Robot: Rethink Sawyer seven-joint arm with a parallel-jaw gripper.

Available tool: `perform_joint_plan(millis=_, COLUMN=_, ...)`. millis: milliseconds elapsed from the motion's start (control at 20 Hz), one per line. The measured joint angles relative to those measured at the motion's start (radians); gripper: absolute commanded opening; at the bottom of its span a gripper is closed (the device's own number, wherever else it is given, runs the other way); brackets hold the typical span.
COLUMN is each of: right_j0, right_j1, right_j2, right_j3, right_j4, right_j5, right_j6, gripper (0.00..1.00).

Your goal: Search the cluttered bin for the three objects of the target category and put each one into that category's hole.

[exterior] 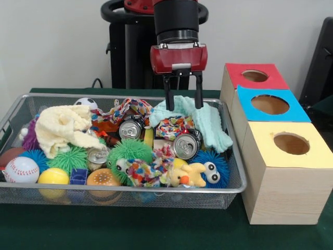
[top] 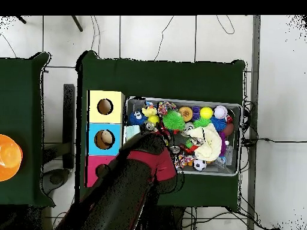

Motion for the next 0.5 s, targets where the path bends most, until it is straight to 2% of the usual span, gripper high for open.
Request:
perform_joint_plan(millis=250, right_j0=-0.012, right_j1=0.017, right_j2=-0.028, right_j3=0.0, right_j4=-0.063, right_j5=-0.001, right_j6=0.0, gripper=1.0)
perform_joint_plan(millis=500, right_j0=-0.061, right_j1=0.041, right_j2=-0.065, right_j3=0.0, right_j4=-0.134, right_j5=-0.006, right_j6=0.0, gripper=1.0)
